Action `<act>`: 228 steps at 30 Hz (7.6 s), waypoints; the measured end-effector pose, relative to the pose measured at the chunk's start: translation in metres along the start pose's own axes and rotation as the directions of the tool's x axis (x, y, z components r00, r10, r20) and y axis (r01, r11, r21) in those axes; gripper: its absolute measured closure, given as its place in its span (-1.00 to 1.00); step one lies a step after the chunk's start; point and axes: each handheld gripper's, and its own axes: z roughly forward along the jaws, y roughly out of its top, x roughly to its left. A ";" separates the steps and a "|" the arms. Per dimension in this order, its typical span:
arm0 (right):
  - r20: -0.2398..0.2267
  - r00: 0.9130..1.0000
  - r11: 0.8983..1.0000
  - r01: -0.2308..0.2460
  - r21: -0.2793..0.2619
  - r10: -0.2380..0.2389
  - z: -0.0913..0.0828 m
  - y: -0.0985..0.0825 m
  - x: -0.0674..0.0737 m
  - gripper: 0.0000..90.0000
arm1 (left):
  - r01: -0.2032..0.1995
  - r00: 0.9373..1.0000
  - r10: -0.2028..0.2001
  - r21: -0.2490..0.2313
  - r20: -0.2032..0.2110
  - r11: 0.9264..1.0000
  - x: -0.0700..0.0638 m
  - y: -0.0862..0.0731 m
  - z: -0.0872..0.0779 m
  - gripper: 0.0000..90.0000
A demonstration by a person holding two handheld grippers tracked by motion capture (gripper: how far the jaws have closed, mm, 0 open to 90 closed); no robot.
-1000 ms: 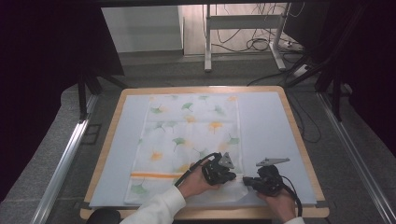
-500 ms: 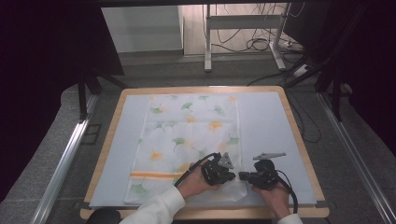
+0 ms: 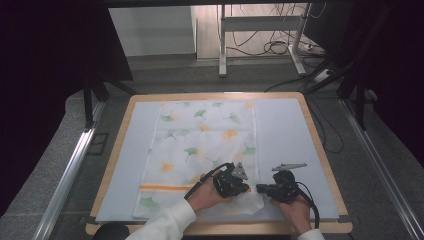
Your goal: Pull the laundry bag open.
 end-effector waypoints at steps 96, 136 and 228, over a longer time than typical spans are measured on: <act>-0.009 1.000 1.000 0.016 -0.017 -0.017 0.000 -0.003 -0.001 0.99 | 0.143 0.989 -0.142 0.037 -0.032 0.989 0.025 -0.050 -0.048 1.00; -0.011 1.000 1.000 0.020 -0.017 -0.020 0.000 -0.002 -0.001 0.99 | 0.139 0.989 -0.136 0.050 -0.062 0.989 0.028 -0.063 -0.061 1.00; -0.011 1.000 1.000 0.021 -0.014 -0.021 0.000 -0.002 -0.001 0.99 | 0.246 0.963 -0.239 0.043 -0.127 0.968 0.050 -0.119 -0.110 1.00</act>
